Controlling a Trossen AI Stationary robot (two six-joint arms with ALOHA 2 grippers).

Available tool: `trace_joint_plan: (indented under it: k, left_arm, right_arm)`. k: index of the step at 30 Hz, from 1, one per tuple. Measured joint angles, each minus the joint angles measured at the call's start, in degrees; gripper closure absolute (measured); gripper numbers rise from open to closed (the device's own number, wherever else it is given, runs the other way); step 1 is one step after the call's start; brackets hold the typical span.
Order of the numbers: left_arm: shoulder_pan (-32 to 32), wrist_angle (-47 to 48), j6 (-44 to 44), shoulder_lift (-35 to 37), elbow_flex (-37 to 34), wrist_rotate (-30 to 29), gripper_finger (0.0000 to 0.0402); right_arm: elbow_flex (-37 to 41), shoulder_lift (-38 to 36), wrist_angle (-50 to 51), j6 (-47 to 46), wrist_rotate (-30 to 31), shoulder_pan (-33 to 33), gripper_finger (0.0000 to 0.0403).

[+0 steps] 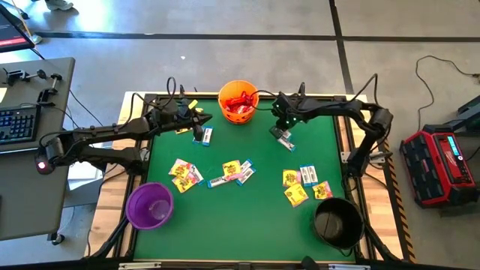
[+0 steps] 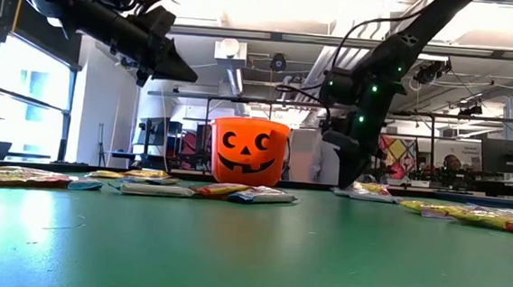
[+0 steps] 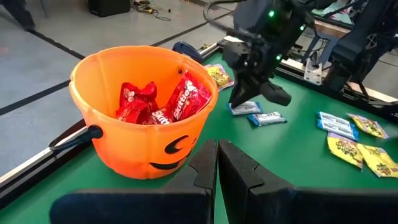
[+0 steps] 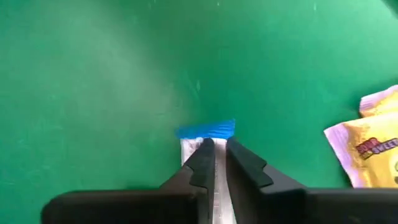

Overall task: Sort candy by brand, put in halloween buckets
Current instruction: Put the white chocolate bar into the black bucket

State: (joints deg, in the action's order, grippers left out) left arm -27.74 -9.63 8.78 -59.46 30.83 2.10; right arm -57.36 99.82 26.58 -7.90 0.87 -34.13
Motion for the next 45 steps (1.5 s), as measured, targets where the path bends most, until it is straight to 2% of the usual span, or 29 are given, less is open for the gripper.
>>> trace_joint_plan:
  k: [4,18,22,26,35,45]
  left_arm:
    - [-0.01,1.09,-0.02,0.02,0.00,-0.01,0.0397]
    - [0.00,1.76,-1.11,0.02,-0.02,-0.01,0.0397]
    - [0.00,1.78,-1.11,0.02,-0.02,-0.01,0.0397]
    - [0.02,1.78,-1.09,0.02,-0.02,0.01,0.0397]
    - [0.02,2.08,-1.42,0.02,-0.02,0.01,0.0397]
    - [0.04,2.15,-1.49,0.01,-0.02,0.03,0.0397]
  right_arm:
    - [0.00,-1.53,0.38,-0.66,-0.11,-0.02,0.0401]
    - [0.01,-6.53,1.85,-2.55,-1.63,0.02,0.0403]
    - [0.00,-6.80,3.14,-2.89,-3.74,0.02,0.0401]
    - [0.11,-6.39,5.14,-1.29,-5.48,0.00,0.0374]
    - [0.11,-5.67,5.04,-0.68,-5.45,-1.90,0.0265]
    - [0.11,-1.82,4.86,5.15,-3.85,-1.59,0.0242]
